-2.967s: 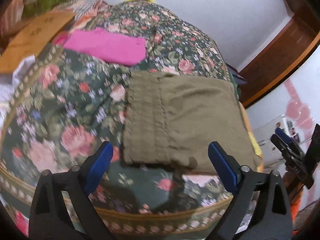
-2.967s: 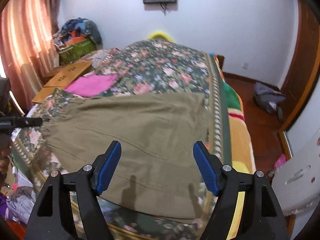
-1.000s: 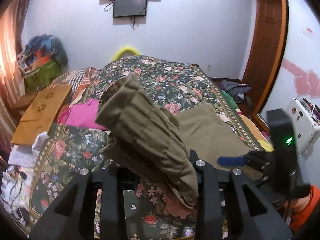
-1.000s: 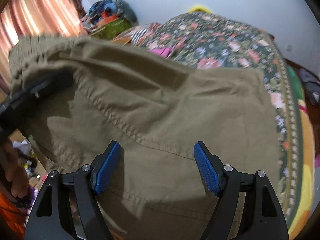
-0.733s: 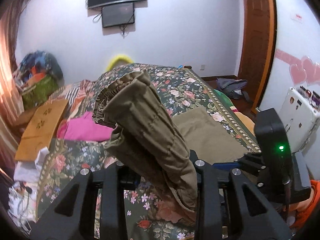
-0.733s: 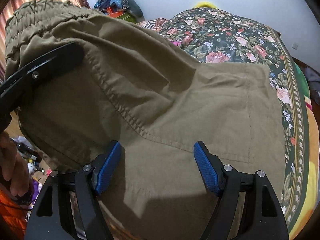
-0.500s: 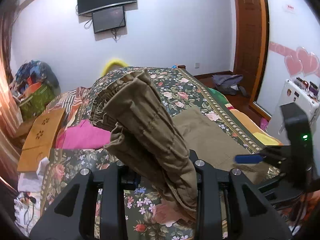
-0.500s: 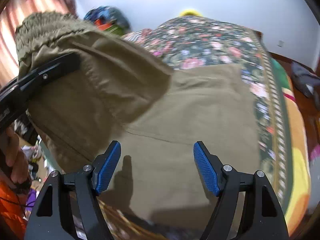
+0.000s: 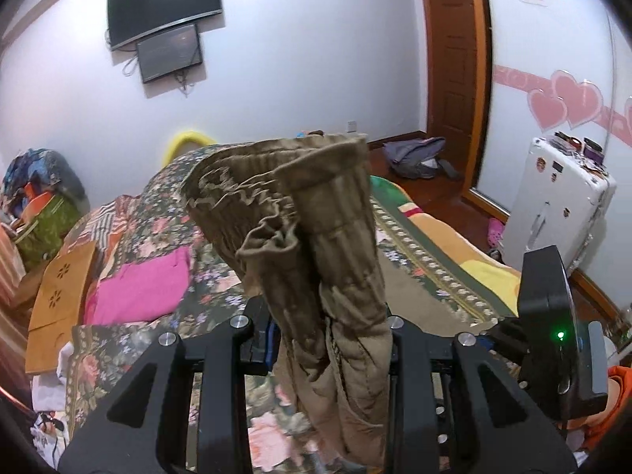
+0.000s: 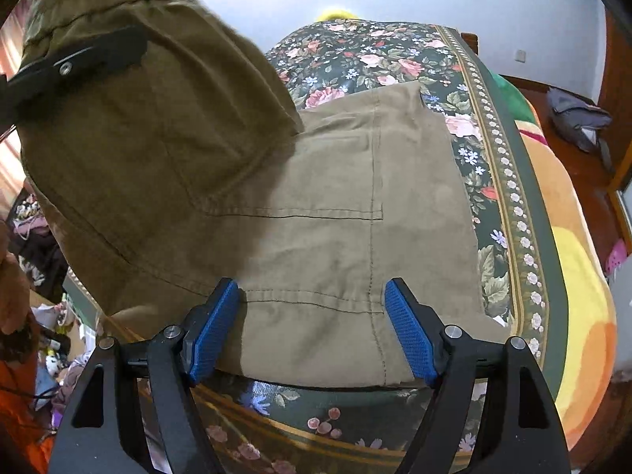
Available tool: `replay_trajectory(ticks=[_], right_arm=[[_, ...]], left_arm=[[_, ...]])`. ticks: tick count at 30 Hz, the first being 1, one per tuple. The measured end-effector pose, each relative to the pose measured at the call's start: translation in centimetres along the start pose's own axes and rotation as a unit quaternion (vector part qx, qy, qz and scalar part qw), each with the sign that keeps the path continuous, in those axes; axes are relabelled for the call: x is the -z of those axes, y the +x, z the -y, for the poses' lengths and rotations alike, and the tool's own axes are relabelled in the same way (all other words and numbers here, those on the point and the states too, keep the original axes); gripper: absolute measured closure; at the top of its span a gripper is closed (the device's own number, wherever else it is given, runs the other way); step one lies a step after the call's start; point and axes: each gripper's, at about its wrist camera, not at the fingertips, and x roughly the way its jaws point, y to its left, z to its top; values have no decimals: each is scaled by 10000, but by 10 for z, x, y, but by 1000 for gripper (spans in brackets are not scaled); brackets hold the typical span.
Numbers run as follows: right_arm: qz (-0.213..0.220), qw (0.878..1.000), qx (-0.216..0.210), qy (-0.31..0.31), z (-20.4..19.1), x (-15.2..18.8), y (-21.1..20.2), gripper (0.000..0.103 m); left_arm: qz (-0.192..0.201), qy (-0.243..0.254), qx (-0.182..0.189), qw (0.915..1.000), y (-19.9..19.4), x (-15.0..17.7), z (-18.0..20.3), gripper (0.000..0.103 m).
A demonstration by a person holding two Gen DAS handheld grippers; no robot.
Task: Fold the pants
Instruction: 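Fold the lifted waistband over the pants toward the right tool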
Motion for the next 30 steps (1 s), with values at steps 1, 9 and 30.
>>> replay_trajectory(ticks=[1, 9, 30], right_arm=[[6, 10000, -16, 5, 1, 0, -2, 29], [391, 9976, 338, 466, 37, 7, -36, 29], [448, 9908, 798, 1000, 77, 28, -51, 30]], left_arm=[[-13, 23, 32, 10000, 1, 0, 2, 73], [-162, 231, 257, 9993, 13, -4, 24, 74], [-1456, 579, 1218, 9801, 81, 26, 89, 68]])
